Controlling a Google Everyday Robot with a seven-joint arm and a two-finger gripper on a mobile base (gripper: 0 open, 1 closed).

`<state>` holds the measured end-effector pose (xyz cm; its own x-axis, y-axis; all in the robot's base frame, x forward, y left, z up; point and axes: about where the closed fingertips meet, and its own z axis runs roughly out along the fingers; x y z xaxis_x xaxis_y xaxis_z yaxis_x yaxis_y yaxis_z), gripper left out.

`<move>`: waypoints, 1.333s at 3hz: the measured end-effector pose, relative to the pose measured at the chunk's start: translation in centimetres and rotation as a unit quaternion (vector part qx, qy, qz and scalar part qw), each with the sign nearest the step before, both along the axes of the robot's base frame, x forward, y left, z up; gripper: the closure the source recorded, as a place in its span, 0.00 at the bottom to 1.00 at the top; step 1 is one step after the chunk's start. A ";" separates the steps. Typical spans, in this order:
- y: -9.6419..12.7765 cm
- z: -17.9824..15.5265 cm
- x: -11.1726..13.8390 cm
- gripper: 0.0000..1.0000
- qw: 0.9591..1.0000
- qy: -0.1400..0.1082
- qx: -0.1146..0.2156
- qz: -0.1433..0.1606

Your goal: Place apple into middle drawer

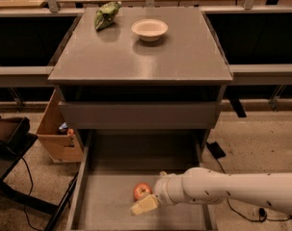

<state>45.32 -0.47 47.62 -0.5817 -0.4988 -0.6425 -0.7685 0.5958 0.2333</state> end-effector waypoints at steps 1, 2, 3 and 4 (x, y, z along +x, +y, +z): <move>0.7 3.4 -2.8 0.00 0.996 0.070 -0.045 0.021; 0.0 9.4 -0.9 0.00 0.991 0.078 -0.105 0.026; -2.4 17.2 1.6 0.00 0.985 0.045 -0.167 0.000; -6.1 25.5 2.5 0.00 0.979 -0.012 -0.191 -0.068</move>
Offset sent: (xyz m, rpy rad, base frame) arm 0.0681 -0.0272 0.3463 -0.4452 -0.1468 0.0453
